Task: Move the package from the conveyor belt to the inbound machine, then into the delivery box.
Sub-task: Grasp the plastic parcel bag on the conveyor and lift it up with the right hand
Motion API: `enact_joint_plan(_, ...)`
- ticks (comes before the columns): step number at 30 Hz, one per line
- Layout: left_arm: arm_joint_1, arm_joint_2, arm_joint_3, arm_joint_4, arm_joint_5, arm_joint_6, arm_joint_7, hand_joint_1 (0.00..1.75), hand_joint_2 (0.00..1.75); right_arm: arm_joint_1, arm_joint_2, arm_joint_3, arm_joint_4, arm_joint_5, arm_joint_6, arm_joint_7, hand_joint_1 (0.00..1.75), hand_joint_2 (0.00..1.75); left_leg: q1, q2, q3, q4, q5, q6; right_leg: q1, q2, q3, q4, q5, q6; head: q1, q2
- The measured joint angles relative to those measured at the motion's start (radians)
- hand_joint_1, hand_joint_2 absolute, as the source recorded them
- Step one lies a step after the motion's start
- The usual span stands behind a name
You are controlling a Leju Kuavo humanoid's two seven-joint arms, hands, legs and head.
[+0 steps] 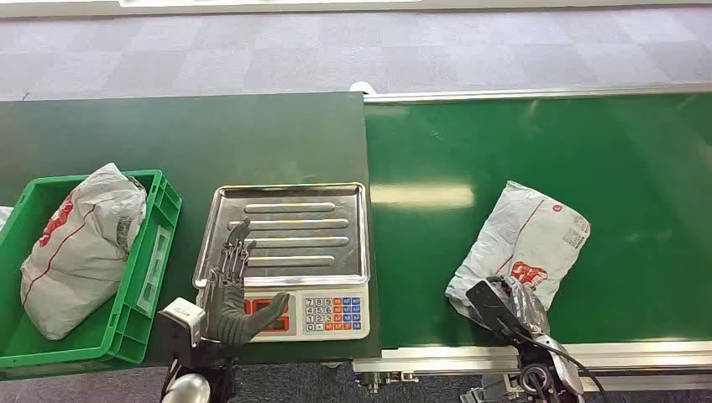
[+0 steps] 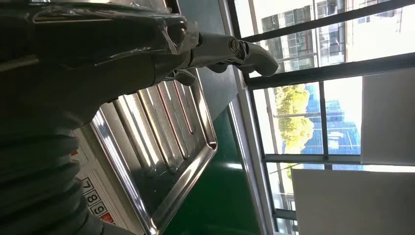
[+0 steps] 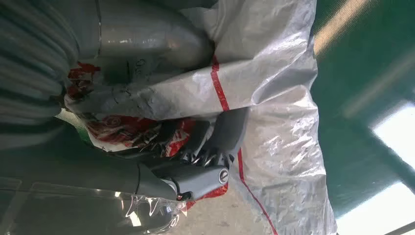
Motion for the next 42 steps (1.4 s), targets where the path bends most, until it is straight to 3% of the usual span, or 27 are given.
enact_joint_plan(18,0.002,0.0,0.002,0.005,0.0,0.0,0.005,0.0,1.75,-0.017,0.011,0.0,0.027,0.014,-0.039,-0.009,1.75,1.75,0.0,0.0,0.0,0.0,0.0,0.0,0.0,0.0,0.0,0.0,0.0,0.0,0.0,0.0)
enact_joint_plan(23,0.019,0.0,0.007,-0.004,-0.002,-0.001,0.005,0.0,1.75,0.012,0.033,-0.023,-0.055,0.02,-0.211,-0.042,1.75,1.75,0.0,0.0,-0.001,0.0,0.0,0.0,0.0,0.0,-0.001,0.0,0.0,0.0,0.0,0.0)
enact_joint_plan(28,0.024,-0.008,0.015,-0.012,-0.015,-0.014,0.007,0.0,1.75,0.088,0.089,-0.074,-0.285,-0.085,-0.468,-0.191,1.75,1.75,0.0,0.0,-0.001,0.0,0.0,0.0,0.0,-0.001,-0.001,0.0,-0.001,0.0,0.0,0.0)
enact_joint_plan(30,0.018,-0.012,0.015,-0.011,-0.02,-0.017,0.004,0.0,1.75,0.121,0.117,-0.084,-0.392,-0.138,-0.508,-0.241,1.75,1.75,0.0,0.0,-0.001,0.0,0.0,0.0,0.0,0.0,-0.001,0.0,-0.001,0.0,0.0,0.0)
enact_joint_plan(34,-0.001,-0.016,0.017,-0.001,-0.026,-0.014,-0.012,0.0,1.75,0.153,0.161,-0.071,-0.541,-0.206,-0.471,-0.284,1.75,1.75,0.0,0.0,-0.001,-0.001,0.0,0.0,0.0,0.0,-0.001,0.0,-0.001,0.0,0.0,0.0)
enact_joint_plan(38,-0.03,-0.017,0.018,0.012,-0.028,-0.005,-0.023,0.0,1.75,0.141,0.2,-0.014,-0.592,-0.249,-0.433,-0.337,1.75,1.75,0.0,0.0,0.0,-0.001,0.001,0.0,0.0,0.0,0.0,0.0,0.0,0.0,0.0,0.0)
enact_joint_plan(42,-0.055,-0.015,0.018,0.028,-0.017,0.021,-0.033,0.0,1.75,0.11,0.224,0.081,-0.597,-0.178,-0.412,-0.36,1.75,1.75,0.0,0.0,0.0,-0.001,0.001,-0.001,0.0,0.0,0.0,0.001,0.0,-0.001,0.0,0.0)
